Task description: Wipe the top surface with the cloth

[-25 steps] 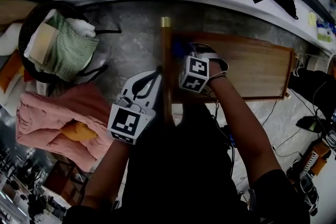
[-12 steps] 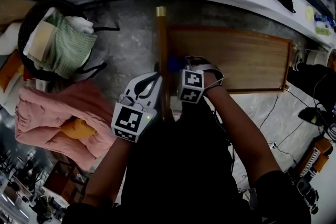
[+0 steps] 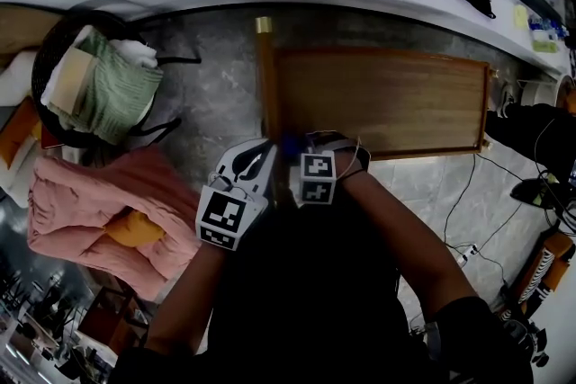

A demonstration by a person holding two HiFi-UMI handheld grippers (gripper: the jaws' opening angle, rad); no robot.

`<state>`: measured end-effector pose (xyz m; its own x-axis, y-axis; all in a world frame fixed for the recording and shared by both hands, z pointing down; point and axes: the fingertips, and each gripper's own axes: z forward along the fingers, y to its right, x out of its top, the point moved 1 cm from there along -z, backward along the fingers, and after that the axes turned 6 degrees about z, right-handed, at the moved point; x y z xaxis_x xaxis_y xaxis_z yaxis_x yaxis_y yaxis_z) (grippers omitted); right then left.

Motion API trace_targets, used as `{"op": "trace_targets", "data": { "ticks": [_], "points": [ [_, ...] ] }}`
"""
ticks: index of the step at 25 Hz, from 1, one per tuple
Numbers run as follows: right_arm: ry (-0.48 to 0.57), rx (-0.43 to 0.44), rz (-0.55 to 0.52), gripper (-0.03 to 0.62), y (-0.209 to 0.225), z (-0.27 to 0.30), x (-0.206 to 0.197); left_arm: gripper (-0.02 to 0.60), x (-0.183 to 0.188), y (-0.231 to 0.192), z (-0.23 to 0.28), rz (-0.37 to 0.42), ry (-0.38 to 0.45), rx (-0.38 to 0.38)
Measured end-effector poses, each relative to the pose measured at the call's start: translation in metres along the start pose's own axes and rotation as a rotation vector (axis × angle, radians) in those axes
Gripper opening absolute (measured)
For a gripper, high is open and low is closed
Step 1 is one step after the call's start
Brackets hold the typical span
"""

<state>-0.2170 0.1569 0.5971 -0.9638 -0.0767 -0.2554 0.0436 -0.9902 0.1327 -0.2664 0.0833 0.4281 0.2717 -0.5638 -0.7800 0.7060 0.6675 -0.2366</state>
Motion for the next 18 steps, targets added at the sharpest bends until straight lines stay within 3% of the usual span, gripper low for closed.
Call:
{"op": "trace_targets", "data": {
  "ticks": [11,13,18],
  "points": [
    [-0.049,0.118,-0.049,0.048,-0.009,0.001,-0.004,0.009,0.006,-0.004,-0.002,-0.003,0.014,0.019],
    [-0.035,0.070,-0.031,0.048,0.009,-0.008,-0.006,0.009,0.012,-0.006,0.001,0.012,0.021,0.015],
    [0.024,-0.155,0.029,0.048,0.091,-0.045,-0.010,0.009,0.038,-0.025,0.015,0.062,0.039,0.016]
  ]
}}
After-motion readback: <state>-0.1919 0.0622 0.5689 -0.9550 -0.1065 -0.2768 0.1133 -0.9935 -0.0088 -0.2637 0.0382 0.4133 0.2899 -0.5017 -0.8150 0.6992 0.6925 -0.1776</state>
